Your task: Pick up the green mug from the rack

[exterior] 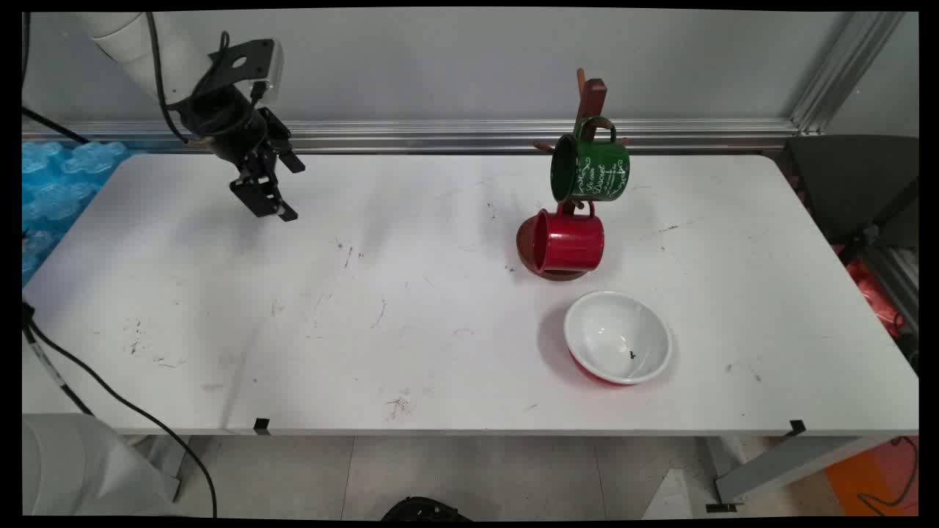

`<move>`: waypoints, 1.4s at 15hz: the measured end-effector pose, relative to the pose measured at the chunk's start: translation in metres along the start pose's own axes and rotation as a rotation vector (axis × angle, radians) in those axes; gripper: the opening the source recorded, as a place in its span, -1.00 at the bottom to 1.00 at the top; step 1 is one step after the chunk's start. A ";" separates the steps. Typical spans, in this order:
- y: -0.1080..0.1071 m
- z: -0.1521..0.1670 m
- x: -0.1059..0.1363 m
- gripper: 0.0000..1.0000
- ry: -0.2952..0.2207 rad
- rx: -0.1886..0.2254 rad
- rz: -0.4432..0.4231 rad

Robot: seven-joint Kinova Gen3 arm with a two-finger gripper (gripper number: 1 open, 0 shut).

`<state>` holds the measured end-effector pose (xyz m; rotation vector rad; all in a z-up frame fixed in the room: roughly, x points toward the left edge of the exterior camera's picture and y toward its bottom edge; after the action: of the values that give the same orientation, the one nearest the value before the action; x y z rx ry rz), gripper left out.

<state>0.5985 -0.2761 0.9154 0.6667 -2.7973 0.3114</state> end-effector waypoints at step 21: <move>0.030 0.033 0.129 1.00 0.387 -0.127 -0.109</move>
<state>0.4663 -0.3115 0.9163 0.6479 -2.3813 0.2123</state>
